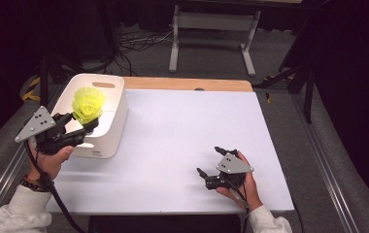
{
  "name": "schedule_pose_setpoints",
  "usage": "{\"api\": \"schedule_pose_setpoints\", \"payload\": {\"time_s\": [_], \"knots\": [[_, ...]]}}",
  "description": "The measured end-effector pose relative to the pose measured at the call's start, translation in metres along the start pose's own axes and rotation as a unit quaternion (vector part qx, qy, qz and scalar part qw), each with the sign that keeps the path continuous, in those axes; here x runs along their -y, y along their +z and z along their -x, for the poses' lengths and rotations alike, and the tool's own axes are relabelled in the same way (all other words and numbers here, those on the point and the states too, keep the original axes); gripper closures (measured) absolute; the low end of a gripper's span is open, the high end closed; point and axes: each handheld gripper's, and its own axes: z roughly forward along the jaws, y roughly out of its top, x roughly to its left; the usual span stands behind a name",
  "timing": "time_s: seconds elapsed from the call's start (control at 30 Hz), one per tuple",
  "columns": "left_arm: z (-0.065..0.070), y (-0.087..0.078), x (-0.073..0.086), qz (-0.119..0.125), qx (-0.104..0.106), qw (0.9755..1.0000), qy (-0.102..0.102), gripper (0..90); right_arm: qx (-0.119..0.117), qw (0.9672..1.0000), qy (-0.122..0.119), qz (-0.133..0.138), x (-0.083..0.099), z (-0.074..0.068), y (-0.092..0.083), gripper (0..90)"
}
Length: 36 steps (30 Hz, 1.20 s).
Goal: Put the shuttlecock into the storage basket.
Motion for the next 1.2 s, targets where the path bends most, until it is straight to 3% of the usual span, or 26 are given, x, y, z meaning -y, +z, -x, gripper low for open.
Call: {"api": "schedule_pose_setpoints", "payload": {"time_s": [0.17, 0.47, 0.53, 0.57, 0.63, 0.7, 1.0, 1.2], "knots": [[-0.012, 0.004, -0.009, 0.0, -0.009, 0.9999, -0.01, 48.2, -0.002, 1.0, 0.004, 0.001, 0.001, 0.001, 0.0, 9.6], [-0.029, 0.019, -0.027, -0.026, -0.019, 0.9994, 0.014, 47.7, -0.002, 1.0, 0.005, -0.005, 0.002, 0.001, 0.002, 9.5], [-0.038, 0.026, -0.028, -0.031, 0.007, 0.9995, -0.001, 46.4, -0.002, 1.0, 0.004, -0.005, 0.002, 0.001, 0.002, 9.6], [-0.039, 0.029, -0.028, -0.034, -0.006, 0.9994, 0.004, 46.1, -0.002, 1.0, 0.005, -0.006, 0.002, 0.001, 0.002, 9.6], [-0.044, 0.033, -0.028, -0.033, -0.009, 0.9994, -0.008, 46.2, -0.002, 0.9999, 0.007, -0.008, 0.003, 0.001, 0.002, 9.6], [-0.047, 0.037, -0.028, -0.044, -0.022, 0.9988, -0.006, 46.5, -0.004, 0.9999, 0.007, -0.01, 0.004, 0.001, 0.002, 9.6], [-0.059, 0.056, -0.026, -0.063, -0.033, 0.9973, -0.018, 49.1, -0.008, 0.9998, 0.004, -0.016, 0.004, 0.0, 0.004, 9.6], [-0.07, 0.065, -0.035, -0.086, -0.053, 0.9949, -0.008, 50.2, -0.011, 0.9998, 0.006, -0.017, 0.005, 0.0, 0.005, 9.6]]}}
